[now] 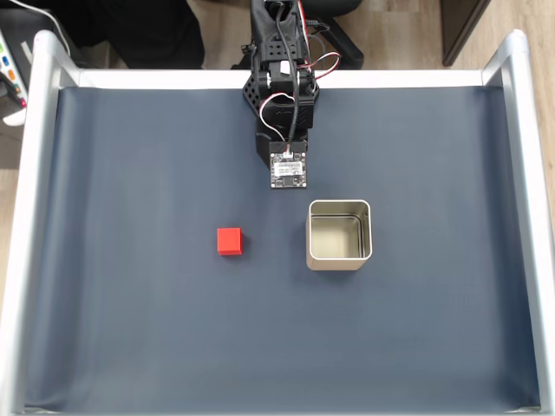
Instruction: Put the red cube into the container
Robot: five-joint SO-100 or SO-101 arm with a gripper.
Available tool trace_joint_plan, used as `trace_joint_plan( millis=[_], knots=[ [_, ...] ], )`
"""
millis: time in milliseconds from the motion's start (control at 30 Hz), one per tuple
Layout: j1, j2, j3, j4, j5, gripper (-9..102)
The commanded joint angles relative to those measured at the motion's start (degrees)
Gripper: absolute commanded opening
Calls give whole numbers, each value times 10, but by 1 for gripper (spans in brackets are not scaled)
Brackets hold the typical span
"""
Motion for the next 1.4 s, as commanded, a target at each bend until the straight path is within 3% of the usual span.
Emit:
trace_joint_plan(
  millis=[0,1367],
  knots=[
    [5,-2,-5,-4,4,1],
    [3,-2,-5,1,-17,1]
  ],
)
